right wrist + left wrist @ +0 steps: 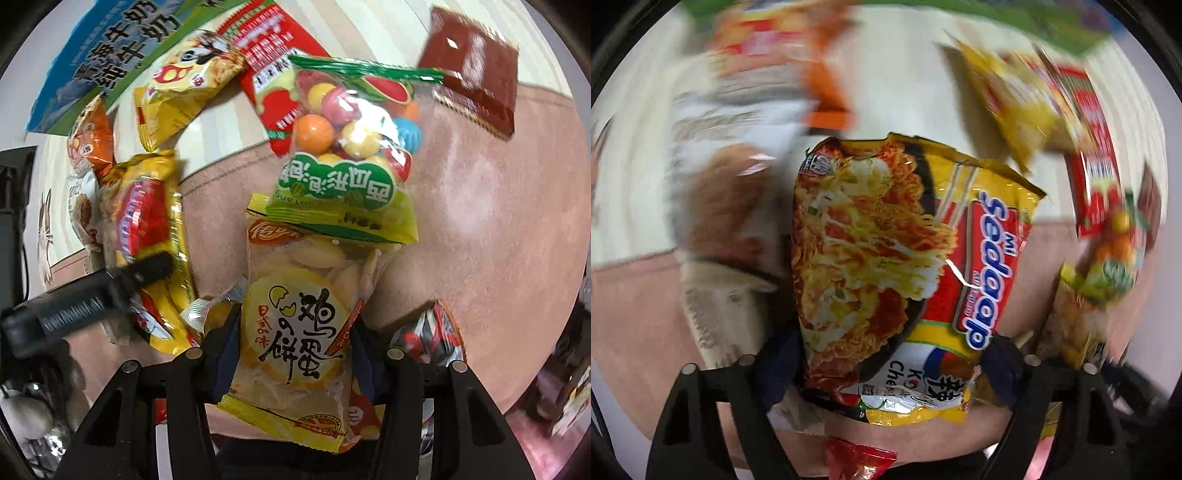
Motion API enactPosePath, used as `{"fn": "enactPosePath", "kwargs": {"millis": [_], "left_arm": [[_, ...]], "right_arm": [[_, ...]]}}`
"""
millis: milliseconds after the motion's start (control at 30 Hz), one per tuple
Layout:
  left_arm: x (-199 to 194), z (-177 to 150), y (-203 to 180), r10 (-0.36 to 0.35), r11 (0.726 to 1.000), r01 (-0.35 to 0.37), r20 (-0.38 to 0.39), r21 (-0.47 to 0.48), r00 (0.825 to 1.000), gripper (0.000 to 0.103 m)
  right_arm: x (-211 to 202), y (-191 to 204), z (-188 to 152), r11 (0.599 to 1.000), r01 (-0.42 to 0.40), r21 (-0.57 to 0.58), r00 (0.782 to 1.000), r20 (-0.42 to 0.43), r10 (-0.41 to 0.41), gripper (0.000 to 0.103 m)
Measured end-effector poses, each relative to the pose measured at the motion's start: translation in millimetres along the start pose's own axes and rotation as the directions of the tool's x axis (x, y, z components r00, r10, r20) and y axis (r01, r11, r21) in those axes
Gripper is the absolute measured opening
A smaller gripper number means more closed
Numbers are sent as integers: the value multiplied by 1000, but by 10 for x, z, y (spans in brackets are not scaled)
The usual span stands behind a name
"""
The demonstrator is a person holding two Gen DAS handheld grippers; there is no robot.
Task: Organize snacks
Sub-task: 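Grasp the Mi Sedaap noodle pack with left tool while right grasps egg-biscuit bag, then carry the noodle pack and egg-biscuit bag up over the cardboard box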
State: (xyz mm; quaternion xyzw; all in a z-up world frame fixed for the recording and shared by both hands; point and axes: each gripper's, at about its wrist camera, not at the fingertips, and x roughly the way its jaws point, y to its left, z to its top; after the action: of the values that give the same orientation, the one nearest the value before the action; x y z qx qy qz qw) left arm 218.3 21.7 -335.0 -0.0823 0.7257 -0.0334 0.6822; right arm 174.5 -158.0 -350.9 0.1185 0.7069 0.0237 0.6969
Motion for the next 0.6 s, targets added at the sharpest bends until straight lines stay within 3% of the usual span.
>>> {"fn": "enactPosePath", "kwargs": {"millis": [133, 267, 300, 467, 600], "left_arm": [[11, 7, 268, -6, 991, 8, 13, -136, 1000, 84], [137, 43, 169, 14, 995, -13, 7, -96, 1000, 87], [156, 70, 123, 25, 997, -24, 1, -76, 1000, 88], [373, 355, -214, 61, 998, -61, 10, -25, 998, 89], [489, 464, -253, 46, 999, -46, 27, -24, 999, 89]], "right_arm": [[11, 299, 4, 992, 50, -113, 996, 83, -40, 54], [81, 494, 11, 977, 90, -193, 989, 136, -64, 58], [96, 497, 9, 977, 92, -190, 988, 140, -66, 64], [52, 362, 33, 994, 62, -95, 989, 139, -48, 74], [67, 345, 89, 997, 73, -15, 991, 114, -70, 75]]}}
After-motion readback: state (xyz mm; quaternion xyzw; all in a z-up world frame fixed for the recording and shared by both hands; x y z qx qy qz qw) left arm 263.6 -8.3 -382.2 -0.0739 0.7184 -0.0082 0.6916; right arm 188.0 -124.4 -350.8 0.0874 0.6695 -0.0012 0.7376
